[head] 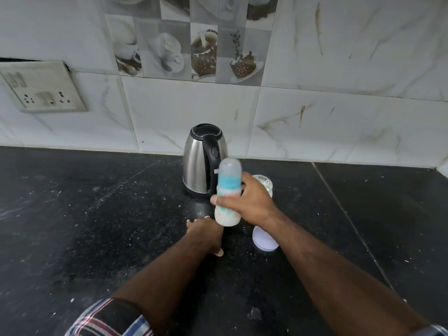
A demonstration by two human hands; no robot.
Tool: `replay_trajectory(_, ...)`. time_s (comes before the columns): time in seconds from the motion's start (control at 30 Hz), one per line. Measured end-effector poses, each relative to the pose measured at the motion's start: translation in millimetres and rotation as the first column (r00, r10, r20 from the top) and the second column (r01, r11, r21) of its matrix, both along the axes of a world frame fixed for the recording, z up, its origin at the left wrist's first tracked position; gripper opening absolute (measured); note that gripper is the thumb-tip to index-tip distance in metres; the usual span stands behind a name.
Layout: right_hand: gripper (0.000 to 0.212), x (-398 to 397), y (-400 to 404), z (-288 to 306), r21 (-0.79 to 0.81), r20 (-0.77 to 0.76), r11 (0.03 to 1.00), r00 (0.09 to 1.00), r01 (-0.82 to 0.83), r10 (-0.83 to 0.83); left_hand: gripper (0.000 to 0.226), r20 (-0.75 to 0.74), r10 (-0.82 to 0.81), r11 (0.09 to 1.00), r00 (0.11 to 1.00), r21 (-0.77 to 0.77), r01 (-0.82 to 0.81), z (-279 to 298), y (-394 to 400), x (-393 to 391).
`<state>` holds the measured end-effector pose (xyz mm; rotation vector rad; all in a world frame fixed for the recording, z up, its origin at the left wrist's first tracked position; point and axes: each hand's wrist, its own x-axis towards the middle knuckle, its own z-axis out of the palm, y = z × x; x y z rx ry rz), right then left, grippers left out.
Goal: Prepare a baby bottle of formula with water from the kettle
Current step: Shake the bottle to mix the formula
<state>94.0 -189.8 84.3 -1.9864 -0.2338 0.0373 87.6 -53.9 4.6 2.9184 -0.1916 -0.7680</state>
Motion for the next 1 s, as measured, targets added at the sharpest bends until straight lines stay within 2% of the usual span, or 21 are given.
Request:
replay_trajectory(0.07, 0.045, 6.6, -1.1, 9.5, 0.232, 0.024, 0.965, 0.991, 0.121, -0.13, 0.096, 0.02, -0.011, 1.0, 1.0, 0.019, 0.01, 0.0, -0.5, 0.6)
replay_trajectory(0.1, 0.041, 10.0, -1.7, 10.4, 0.297, 0.035, 0.942, 0.984, 0.156, -0.174, 0.097, 0.016, -0.01, 1.0, 1.0, 0.026, 0.009, -1.1, -0.5, 0.8)
replay_trajectory(0.17, 0.047, 6.4, -1.0, 10.4, 0.223, 0.034, 0.968, 0.991, 0.116, -0.127, 0.097, 0.019, -0.009, 0.999, 1.0, 0.031, 0.008, -2.4, 0.2, 0.4)
replay_trajectory(0.23, 0.061, -0.1, 0.0, -2.5, 0.018, 0.001, 1.0, 1.0, 0.025, -0.025, 0.097, 0.01, -0.005, 1.0, 1.0, 0.023, 0.004, -2.7, 0.4, 0.6)
replay_trajectory(0.27, 0.063, 0.3, 0.1, -4.7, 0.011, 0.015, 0.999, 0.999, 0.038, -0.038, 0.097, 0.008, -0.005, 1.0, 1.0, 0.02, 0.005, -2.2, 0.0, 0.9)
replay_trajectory(0.3, 0.059, 1.4, -0.2, -0.3, 0.079, 0.02, 0.995, 0.998, 0.065, -0.067, 0.097, 0.013, -0.006, 1.0, 1.0, 0.019, 0.006, -1.1, -0.5, 0.9)
replay_trajectory(0.33, 0.052, 4.6, 0.1, 4.3, 0.214, 0.026, 0.97, 0.992, 0.119, -0.127, 0.096, 0.016, -0.009, 1.0, 1.0, 0.023, 0.008, -0.7, -0.9, 0.9)
replay_trajectory(0.4, 0.041, 8.1, 1.1, 7.2, 0.323, 0.023, 0.932, 0.983, 0.164, -0.18, 0.095, 0.012, -0.012, 0.999, 1.0, 0.031, 0.012, 0.6, -1.2, 0.2)
replay_trajectory(0.43, 0.043, 4.9, 2.2, 8.0, 0.287, 0.012, 0.948, 0.989, 0.137, -0.147, 0.095, 0.011, -0.014, 0.999, 1.0, 0.034, 0.014, 0.4, -1.1, 0.1)
replay_trajectory(0.5, 0.057, -1.9, 3.5, -2.4, 0.09, 0.0, 0.995, 0.999, 0.032, -0.032, 0.096, 0.001, -0.008, 1.0, 1.0, 0.028, 0.008, 0.6, -0.7, -0.4)
replay_trajectory(0.53, 0.059, -2.8, 2.9, -2.9, 0.072, 0.006, 0.996, 0.998, 0.054, -0.055, 0.096, 0.001, -0.003, 1.0, 1.0, 0.021, 0.003, 0.7, -0.4, -0.4)
replay_trajectory(0.57, 0.053, -1.2, 1.6, 1.7, 0.119, 0.021, 0.99, 0.996, 0.08, -0.083, 0.096, 0.007, -0.004, 1.0, 1.0, 0.02, 0.004, 1.1, -0.6, -0.1)
replay_trajectory(0.63, 0.039, 6.5, -1.9, 10.0, 0.327, 0.023, 0.927, 0.979, 0.184, -0.202, 0.095, 0.015, -0.015, 0.999, 1.0, 0.036, 0.014, 1.1, -1.4, -0.5)
replay_trajectory(0.67, 0.038, 7.4, -2.1, 12.0, 0.356, 0.022, 0.913, 0.975, 0.201, -0.223, 0.096, 0.013, -0.017, 0.999, 1.0, 0.043, 0.016, 0.5, -1.3, -0.4)
replay_trajectory(0.77, 0.052, -1.0, -2.9, -0.8, 0.138, 0.026, 0.986, 0.995, 0.092, -0.096, 0.097, 0.01, -0.018, 0.999, 1.0, 0.049, 0.017, -1.2, -1.1, 0.7)
replay_trajectory(0.8, 0.052, -2.9, -3.4, -2.9, 0.127, 0.029, 0.986, 0.994, 0.104, -0.109, 0.098, 0.008, -0.017, 0.999, 1.0, 0.049, 0.016, -1.4, -1.0, 0.9)
replay_trajectory(0.83, 0.05, -1.4, -3.7, -0.8, 0.171, 0.043, 0.977, 0.989, 0.13, -0.139, 0.099, 0.01, -0.017, 0.999, 1.0, 0.045, 0.017, -1.0, -1.1, 1.3)
replay_trajectory(0.9, 0.044, 5.8, -5.6, 5.0, 0.388, 0.019, 0.893, 0.967, 0.228, -0.255, 0.099, 0.009, -0.013, 0.999, 1.0, 0.036, 0.013, -1.1, -1.4, 0.7)
replay_trajectory(0.93, 0.045, 8.0, -5.0, 5.4, 0.415, 0.014, 0.876, 0.961, 0.246, -0.277, 0.099, 0.006, -0.011, 0.999, 1.0, 0.037, 0.01, -0.6, -1.3, 0.1)
replay_trajectory(0.97, 0.049, 6.8, -3.7, 5.9, 0.38, 0.009, 0.896, 0.968, 0.229, -0.251, 0.098, 0.007, -0.009, 0.999, 1.0, 0.04, 0.009, -0.3, -1.1, 0.0)
replay_trajectory(1.0, 0.056, 4.2, -3.1, 2.0, 0.271, -0.001, 0.946, 0.983, 0.175, -0.182, 0.097, 0.007, -0.008, 0.999, 1.0, 0.043, 0.008, -0.1, -1.1, 0.1)
